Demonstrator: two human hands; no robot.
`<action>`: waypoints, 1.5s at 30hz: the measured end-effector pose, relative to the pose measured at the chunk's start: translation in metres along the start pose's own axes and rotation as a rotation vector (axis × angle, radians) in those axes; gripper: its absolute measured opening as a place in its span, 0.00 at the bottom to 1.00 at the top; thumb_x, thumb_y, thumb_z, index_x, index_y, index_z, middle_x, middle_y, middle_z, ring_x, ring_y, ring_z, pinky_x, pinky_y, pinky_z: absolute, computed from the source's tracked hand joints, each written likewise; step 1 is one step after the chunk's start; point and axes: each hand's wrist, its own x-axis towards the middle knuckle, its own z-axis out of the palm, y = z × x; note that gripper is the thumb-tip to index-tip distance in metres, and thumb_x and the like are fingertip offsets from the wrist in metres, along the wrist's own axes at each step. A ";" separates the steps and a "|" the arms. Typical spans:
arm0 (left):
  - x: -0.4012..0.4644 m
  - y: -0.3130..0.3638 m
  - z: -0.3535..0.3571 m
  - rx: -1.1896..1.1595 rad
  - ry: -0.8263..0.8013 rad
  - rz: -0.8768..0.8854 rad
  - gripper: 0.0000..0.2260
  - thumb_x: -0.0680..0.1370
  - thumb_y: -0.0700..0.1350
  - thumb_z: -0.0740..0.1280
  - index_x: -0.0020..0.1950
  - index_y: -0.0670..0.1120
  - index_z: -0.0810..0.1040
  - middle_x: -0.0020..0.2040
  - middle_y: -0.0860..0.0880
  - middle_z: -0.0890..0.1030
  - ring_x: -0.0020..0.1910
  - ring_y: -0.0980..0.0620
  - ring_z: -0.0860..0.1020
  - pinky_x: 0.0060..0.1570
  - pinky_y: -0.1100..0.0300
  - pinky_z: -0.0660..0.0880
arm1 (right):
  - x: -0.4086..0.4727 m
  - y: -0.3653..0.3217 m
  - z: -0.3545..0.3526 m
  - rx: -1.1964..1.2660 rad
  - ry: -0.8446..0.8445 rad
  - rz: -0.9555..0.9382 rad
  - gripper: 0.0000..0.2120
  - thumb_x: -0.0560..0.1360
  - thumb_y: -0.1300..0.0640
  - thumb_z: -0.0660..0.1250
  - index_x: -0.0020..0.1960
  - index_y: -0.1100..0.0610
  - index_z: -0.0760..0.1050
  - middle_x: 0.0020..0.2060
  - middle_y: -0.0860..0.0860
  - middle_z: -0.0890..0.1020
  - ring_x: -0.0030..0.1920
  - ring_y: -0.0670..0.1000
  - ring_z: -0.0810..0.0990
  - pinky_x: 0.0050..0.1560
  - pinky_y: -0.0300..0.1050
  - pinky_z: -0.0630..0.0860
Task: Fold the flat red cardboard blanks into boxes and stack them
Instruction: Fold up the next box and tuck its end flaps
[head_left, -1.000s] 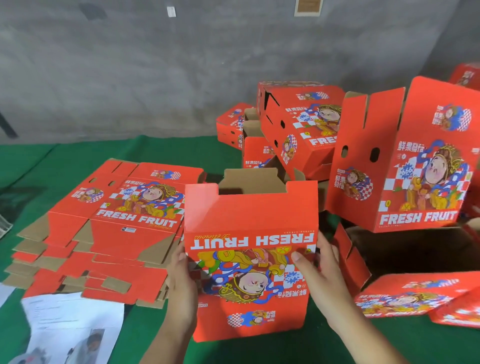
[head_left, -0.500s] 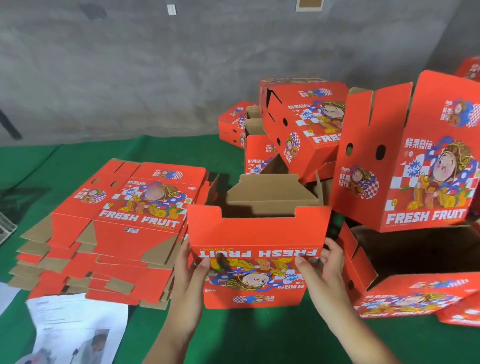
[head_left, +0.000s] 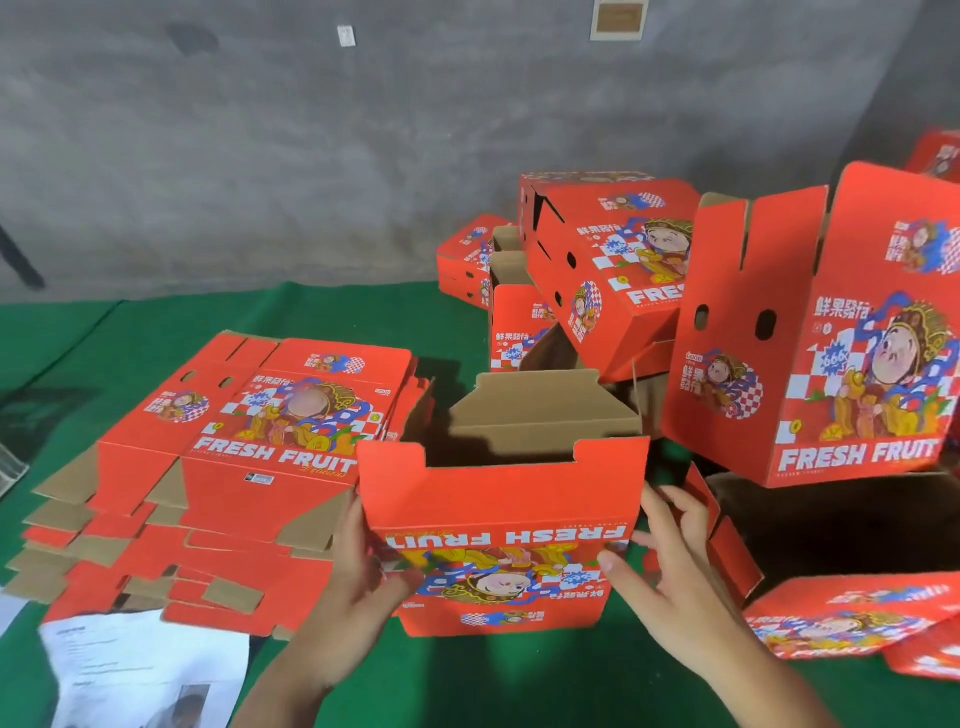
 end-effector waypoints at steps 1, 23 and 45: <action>0.000 -0.001 0.000 0.022 -0.011 -0.002 0.37 0.71 0.51 0.72 0.76 0.72 0.61 0.75 0.48 0.69 0.71 0.46 0.74 0.69 0.36 0.71 | 0.001 -0.002 -0.002 0.009 0.007 0.001 0.33 0.74 0.34 0.67 0.74 0.23 0.54 0.73 0.37 0.54 0.62 0.38 0.78 0.47 0.32 0.79; 0.012 0.045 -0.009 0.318 0.135 -0.013 0.12 0.79 0.62 0.64 0.54 0.64 0.85 0.82 0.68 0.51 0.81 0.62 0.53 0.76 0.53 0.55 | -0.004 -0.025 -0.005 -0.266 0.081 0.171 0.31 0.77 0.30 0.53 0.77 0.41 0.56 0.80 0.44 0.61 0.67 0.54 0.79 0.56 0.62 0.80; 0.038 0.036 0.009 0.858 0.316 0.371 0.20 0.75 0.49 0.64 0.67 0.60 0.73 0.47 0.55 0.72 0.49 0.48 0.69 0.45 0.53 0.58 | 0.013 -0.044 0.002 -0.244 0.156 -0.083 0.43 0.79 0.68 0.61 0.84 0.41 0.45 0.81 0.40 0.57 0.78 0.47 0.60 0.76 0.53 0.65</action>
